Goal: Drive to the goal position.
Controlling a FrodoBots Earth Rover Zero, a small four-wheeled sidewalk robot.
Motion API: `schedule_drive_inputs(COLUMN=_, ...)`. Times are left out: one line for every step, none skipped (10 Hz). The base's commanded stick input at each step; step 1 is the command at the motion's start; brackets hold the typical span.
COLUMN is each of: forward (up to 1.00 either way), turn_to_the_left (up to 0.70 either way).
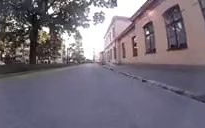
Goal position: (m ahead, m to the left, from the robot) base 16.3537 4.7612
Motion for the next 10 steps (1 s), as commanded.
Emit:
schedule_drive_inputs(forward=0.7, turn_to_the_left=0.0)
schedule_drive_inputs(forward=0.7, turn_to_the_left=0.0)
schedule_drive_inputs(forward=0.7, turn_to_the_left=0.0)
schedule_drive_inputs(forward=0.7, turn_to_the_left=0.0)
schedule_drive_inputs(forward=0.7, turn_to_the_left=0.0)
schedule_drive_inputs(forward=0.7, turn_to_the_left=0.0)
schedule_drive_inputs(forward=0.7, turn_to_the_left=0.0)
schedule_drive_inputs(forward=0.7, turn_to_the_left=0.0)
schedule_drive_inputs(forward=0.7, turn_to_the_left=0.0)
schedule_drive_inputs(forward=0.7, turn_to_the_left=0.0)
